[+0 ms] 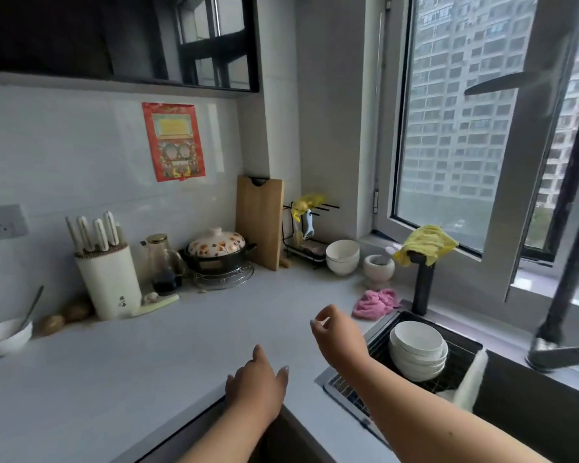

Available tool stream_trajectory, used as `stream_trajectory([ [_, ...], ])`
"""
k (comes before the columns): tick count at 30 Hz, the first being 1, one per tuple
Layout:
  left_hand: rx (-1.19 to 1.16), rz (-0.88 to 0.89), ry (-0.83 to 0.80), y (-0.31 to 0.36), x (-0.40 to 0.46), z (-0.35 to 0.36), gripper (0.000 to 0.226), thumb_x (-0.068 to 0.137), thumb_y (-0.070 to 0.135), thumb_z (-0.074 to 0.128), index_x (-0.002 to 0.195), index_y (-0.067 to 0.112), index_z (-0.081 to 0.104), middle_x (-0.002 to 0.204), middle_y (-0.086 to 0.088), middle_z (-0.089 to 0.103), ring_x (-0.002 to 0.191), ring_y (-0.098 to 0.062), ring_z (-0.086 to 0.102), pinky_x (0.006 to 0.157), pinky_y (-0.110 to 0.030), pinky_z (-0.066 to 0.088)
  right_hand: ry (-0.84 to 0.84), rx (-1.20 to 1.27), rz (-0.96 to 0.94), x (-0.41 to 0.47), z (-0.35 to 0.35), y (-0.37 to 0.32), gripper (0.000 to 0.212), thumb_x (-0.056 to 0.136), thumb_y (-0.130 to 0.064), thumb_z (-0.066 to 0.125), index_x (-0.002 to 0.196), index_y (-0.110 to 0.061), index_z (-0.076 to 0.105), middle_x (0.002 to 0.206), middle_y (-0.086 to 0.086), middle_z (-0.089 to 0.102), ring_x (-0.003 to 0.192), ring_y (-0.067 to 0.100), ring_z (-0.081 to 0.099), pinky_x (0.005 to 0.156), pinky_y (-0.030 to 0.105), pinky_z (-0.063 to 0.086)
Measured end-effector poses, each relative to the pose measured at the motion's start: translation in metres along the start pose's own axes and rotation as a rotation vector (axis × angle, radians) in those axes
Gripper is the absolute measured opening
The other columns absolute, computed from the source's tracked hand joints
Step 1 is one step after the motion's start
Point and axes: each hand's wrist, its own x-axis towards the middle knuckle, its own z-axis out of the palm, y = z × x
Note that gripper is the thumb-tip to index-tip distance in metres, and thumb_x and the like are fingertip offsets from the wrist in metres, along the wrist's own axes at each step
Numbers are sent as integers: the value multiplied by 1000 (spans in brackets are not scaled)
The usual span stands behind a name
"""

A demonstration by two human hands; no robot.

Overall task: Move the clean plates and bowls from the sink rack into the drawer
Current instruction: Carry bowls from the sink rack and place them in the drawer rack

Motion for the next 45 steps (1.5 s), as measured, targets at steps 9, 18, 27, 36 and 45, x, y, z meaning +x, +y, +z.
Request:
stream_trajectory([
  [9,47,120,-73,60,36,44,70,98,50,37,151,11,12,139,-6,52,126,-24,49,111,-42,33,73,-78,79,44,-28,73,25,92,-36,52,108,-17,56,103,4,67,93,21,62,75,30,45],
  [18,5,212,-108,66,95,97,75,97,50,41,152,9,12,154,-10,27,137,-26,34,110,-36,35,129,-138,196,88,-24,130,18,89,-32,51,99,-17,57,95,4,66,85,22,61,75,35,51],
  [27,162,346,-248,46,148,158,78,98,53,31,154,7,3,162,-9,-3,149,-22,-3,121,-33,5,160,-258,318,113,-5,190,23,88,-27,53,104,-11,59,104,6,60,94,24,57,77,33,45],
  [36,306,530,-211,39,172,181,118,51,78,-33,151,17,-17,156,2,-25,144,-12,-24,96,-30,-36,60,-516,429,132,-4,234,45,93,-38,49,126,-7,51,129,9,51,126,26,41,102,38,38],
  [45,286,550,-196,37,177,187,124,43,73,-38,152,17,-16,155,2,-26,143,-9,-24,100,-32,-33,-42,-666,497,139,-8,239,32,87,-2,51,118,-8,58,121,9,60,112,24,57,92,29,45],
])
